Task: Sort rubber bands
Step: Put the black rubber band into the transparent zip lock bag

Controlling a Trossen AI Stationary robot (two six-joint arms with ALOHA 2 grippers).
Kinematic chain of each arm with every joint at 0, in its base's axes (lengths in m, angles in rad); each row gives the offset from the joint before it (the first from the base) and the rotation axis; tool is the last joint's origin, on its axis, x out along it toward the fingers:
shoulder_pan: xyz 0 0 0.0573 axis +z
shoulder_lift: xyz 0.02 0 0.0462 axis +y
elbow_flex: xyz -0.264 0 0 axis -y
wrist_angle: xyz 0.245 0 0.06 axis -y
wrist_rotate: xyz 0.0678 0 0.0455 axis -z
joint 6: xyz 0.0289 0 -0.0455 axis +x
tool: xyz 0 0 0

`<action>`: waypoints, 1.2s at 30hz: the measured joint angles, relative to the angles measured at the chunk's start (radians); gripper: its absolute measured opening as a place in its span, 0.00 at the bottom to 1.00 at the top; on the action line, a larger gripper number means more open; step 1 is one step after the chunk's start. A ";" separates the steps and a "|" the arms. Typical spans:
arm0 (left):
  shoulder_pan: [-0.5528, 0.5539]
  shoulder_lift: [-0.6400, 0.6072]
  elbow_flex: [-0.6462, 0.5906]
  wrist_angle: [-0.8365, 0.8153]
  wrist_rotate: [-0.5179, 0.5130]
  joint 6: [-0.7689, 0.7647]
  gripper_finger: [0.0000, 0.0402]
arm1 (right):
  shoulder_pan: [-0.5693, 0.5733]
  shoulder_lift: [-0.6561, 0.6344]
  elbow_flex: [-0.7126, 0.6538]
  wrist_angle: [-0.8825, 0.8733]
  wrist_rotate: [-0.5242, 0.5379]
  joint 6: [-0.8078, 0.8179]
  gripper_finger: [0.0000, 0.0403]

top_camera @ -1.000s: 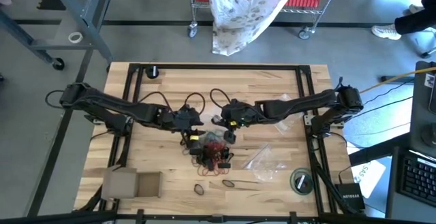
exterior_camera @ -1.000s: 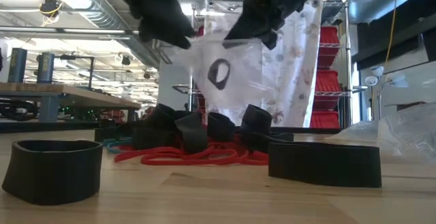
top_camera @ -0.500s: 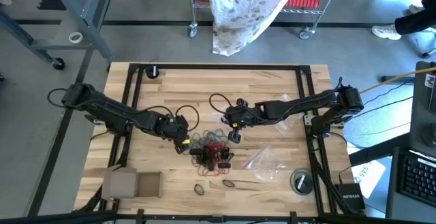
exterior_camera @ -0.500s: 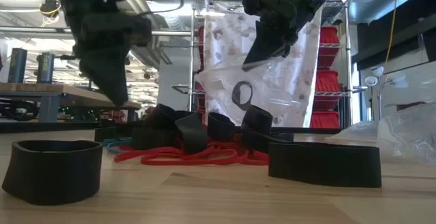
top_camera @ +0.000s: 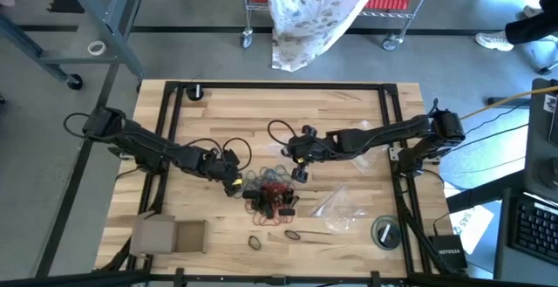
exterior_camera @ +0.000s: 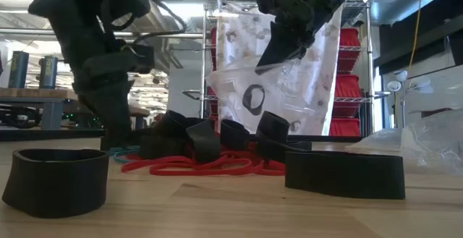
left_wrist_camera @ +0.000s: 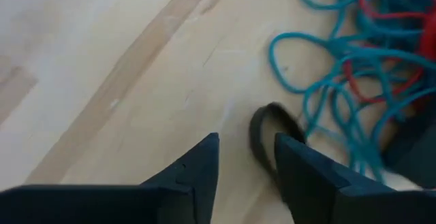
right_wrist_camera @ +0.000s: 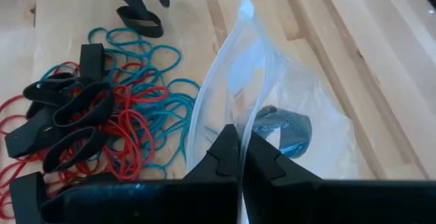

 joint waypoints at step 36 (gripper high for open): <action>0.012 -0.049 0.173 0.666 -0.203 1.073 0.00 | 0.000 0.000 0.000 0.182 -0.261 0.034 0.00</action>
